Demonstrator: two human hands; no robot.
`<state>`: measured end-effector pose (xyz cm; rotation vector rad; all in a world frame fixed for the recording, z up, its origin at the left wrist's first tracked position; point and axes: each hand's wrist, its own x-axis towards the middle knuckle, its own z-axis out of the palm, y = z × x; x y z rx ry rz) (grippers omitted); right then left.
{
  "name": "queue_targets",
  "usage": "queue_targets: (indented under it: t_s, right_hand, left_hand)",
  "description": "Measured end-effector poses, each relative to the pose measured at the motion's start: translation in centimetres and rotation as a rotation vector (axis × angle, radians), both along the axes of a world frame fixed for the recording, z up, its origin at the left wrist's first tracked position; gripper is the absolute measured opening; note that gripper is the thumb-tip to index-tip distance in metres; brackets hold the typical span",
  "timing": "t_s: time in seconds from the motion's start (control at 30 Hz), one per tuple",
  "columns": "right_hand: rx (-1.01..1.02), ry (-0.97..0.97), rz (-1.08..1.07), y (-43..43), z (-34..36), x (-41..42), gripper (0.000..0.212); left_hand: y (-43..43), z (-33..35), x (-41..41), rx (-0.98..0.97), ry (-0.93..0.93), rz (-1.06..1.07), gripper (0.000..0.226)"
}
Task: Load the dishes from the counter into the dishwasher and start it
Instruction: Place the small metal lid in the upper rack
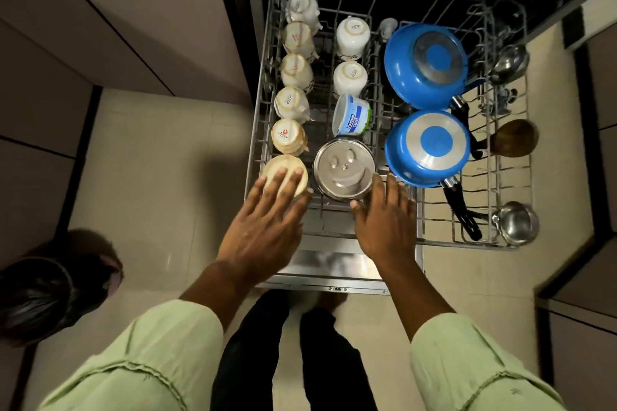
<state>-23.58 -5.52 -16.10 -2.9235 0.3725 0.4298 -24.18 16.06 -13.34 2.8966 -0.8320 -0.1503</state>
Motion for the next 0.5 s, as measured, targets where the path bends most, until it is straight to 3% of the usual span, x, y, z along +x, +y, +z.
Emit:
queue_targets:
  t_s: [0.2,0.43,0.5]
  right_hand:
    - [0.033,0.011,-0.006,-3.0,-0.1,-4.6,0.066]
    - [0.014,-0.071,0.097,-8.1,-0.3,-10.7,0.069]
    - [-0.001,-0.089,0.16,-9.5,-0.5,-11.9,0.073]
  left_hand:
    - [-2.9,-1.0,-4.5,0.086,0.135,0.026,0.063]
    - [-5.8,-1.1,-8.2,0.303,0.359,0.267,0.071]
    - [-6.8,-1.0,-8.4,0.343,0.341,0.31,0.074]
